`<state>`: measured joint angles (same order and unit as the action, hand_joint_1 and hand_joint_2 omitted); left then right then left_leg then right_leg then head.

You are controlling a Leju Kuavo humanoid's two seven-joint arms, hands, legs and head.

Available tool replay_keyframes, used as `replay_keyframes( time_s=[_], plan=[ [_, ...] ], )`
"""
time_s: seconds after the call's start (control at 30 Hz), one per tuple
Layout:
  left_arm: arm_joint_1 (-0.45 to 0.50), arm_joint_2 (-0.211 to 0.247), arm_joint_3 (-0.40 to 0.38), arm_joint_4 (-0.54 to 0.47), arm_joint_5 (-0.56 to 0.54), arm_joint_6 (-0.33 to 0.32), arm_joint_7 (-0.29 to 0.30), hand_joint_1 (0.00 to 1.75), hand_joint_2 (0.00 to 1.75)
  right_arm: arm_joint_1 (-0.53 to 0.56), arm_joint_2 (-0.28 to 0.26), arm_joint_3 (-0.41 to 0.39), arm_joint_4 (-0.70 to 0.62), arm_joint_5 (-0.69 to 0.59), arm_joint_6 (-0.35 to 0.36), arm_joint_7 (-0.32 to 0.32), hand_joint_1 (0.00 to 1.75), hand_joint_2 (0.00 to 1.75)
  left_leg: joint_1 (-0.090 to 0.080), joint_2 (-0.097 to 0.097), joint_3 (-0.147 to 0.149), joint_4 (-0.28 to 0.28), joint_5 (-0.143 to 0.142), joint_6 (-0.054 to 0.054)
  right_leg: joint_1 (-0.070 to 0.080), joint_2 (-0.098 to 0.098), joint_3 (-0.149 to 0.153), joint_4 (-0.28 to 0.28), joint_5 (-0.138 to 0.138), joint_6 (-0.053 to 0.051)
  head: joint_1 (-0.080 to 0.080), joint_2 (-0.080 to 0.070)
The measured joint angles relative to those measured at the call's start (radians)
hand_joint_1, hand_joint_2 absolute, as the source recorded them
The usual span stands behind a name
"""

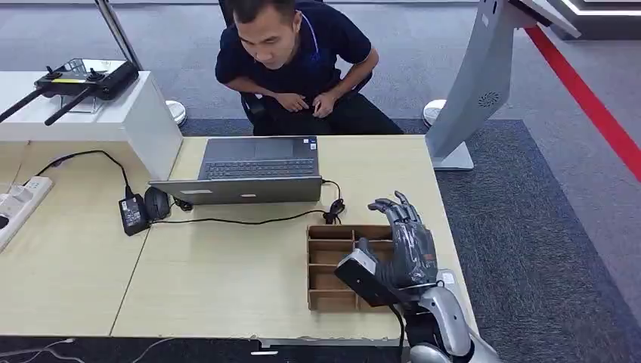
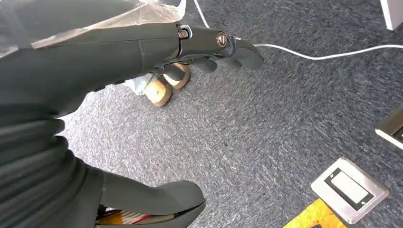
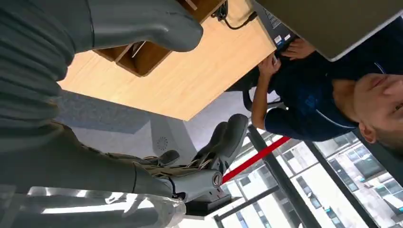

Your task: Pass the card to the sensor for recognition and then transmit it.

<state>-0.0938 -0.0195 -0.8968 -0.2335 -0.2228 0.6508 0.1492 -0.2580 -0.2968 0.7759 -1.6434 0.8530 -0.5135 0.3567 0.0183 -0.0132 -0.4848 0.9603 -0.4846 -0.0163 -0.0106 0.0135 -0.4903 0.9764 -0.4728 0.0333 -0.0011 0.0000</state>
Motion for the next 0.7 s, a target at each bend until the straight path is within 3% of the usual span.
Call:
replay_keyframes(
  time_s=[0.23,0.3,0.53,0.57,0.7],
  plan=[
    [0.000,0.000,0.000,0.000,0.002,0.000,-0.001,0.00,1.75,0.000,0.000,0.000,0.000,-0.002,0.000,0.000,0.73,1.75,0.000,0.000,0.000,0.000,0.000,0.000,0.000,0.000,0.000,0.000,0.000,0.000,0.000,0.000],
    [0.000,0.000,0.000,0.000,0.002,0.000,-0.001,0.00,1.75,0.000,0.000,0.000,0.000,-0.002,0.000,0.000,0.65,1.75,0.000,0.000,0.000,0.000,0.000,0.000,0.000,0.000,0.000,0.000,0.000,0.000,0.000,0.000],
    [0.000,0.000,0.000,0.000,0.003,0.000,-0.003,0.00,1.75,0.000,0.000,0.000,0.000,-0.003,0.003,0.000,0.68,1.75,0.000,0.000,0.000,0.000,0.000,0.000,0.000,0.000,0.000,0.000,0.000,0.000,0.000,0.000],
    [0.000,0.000,0.000,0.000,0.003,0.000,-0.004,0.00,1.75,0.000,0.000,0.000,0.000,-0.003,0.003,0.000,0.75,1.75,0.000,0.000,0.000,0.000,0.000,0.000,0.000,0.000,0.000,0.000,0.000,0.000,0.000,0.000],
    [0.000,0.000,0.000,0.000,0.006,0.000,-0.006,0.00,1.75,0.001,0.000,0.000,0.000,-0.005,0.005,0.004,0.68,1.75,0.000,0.000,0.000,0.000,0.000,0.000,0.000,0.000,0.000,0.000,0.000,0.000,0.000,0.000]
  ],
)
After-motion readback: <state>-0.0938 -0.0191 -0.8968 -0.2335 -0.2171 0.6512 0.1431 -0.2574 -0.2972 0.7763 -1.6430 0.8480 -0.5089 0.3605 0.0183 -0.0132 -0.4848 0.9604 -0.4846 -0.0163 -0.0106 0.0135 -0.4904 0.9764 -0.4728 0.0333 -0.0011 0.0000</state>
